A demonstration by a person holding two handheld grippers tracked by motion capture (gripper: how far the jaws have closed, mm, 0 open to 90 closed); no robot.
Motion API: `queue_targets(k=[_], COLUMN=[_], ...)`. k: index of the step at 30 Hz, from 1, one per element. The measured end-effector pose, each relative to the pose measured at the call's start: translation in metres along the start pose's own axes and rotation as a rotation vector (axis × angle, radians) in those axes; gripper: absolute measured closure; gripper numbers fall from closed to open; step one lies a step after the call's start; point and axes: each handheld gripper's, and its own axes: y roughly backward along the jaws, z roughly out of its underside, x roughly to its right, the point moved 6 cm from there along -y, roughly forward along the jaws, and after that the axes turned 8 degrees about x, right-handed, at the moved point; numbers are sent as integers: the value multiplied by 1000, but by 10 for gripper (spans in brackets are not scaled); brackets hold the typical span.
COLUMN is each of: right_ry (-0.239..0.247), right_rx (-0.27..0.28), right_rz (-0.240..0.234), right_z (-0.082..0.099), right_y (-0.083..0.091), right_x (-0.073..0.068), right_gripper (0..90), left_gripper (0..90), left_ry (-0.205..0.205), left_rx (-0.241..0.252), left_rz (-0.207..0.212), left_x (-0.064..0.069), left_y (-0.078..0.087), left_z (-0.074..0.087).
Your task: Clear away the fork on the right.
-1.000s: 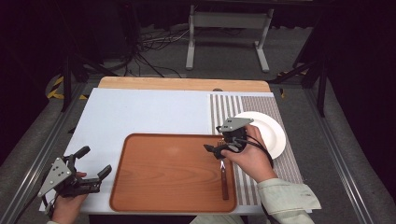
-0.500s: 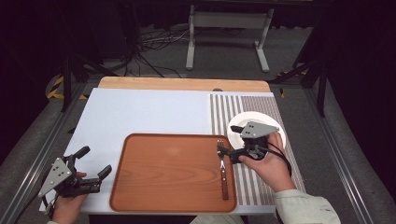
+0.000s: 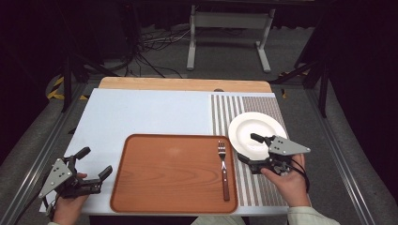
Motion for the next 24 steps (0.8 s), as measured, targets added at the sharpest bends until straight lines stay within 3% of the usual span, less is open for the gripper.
queue_targets(k=[6,13,24], right_ry=[-37,-69,-78], right_rx=[113,88,78], right_rz=[48,84,84], right_z=[23,51,54], right_y=[27,43,44], right_x=[9,14,13], right_gripper=[158,160,150], left_gripper=[2,2,2], left_ry=[7,18,23], left_rx=[2,11,13], left_rz=[-1,-3,-2], left_x=[-1,-2,-2], left_y=[0,1,1], left_z=[0,-1,-1])
